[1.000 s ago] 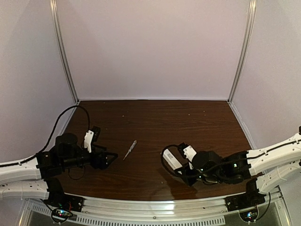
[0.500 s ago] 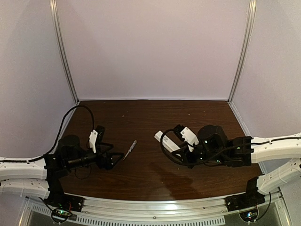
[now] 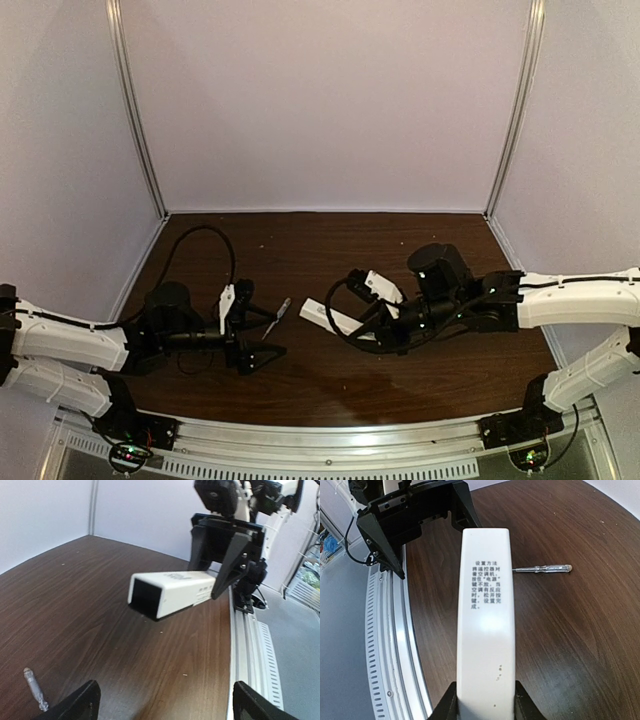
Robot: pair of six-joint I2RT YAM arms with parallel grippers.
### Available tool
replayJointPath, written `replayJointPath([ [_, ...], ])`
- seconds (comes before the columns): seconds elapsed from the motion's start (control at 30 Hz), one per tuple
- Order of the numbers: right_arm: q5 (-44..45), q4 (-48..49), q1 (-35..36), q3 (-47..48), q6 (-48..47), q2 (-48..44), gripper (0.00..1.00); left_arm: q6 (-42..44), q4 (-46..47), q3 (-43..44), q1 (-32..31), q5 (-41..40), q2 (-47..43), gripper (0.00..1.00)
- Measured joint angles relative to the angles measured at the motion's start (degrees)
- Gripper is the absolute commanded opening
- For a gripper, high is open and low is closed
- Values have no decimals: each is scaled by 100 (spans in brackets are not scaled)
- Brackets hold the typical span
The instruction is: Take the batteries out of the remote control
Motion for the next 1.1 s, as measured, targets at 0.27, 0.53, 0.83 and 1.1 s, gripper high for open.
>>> replayJointPath([
  [0.27,-697,-195,63,0,-389,74,0,306,568,-2,-9,1241,201,84],
  [0.53,-997,-295,367,105,-557,144,0,396,852,-2,-37,1832,205,80],
  [0.83,-1025,-269,498,186,-573,214,0,455,901,-2,-245,1875,212,73],
  [1.1,-1025,-214,590,247,-573,289,0,448,944,-2,-247,1871,339,64],
])
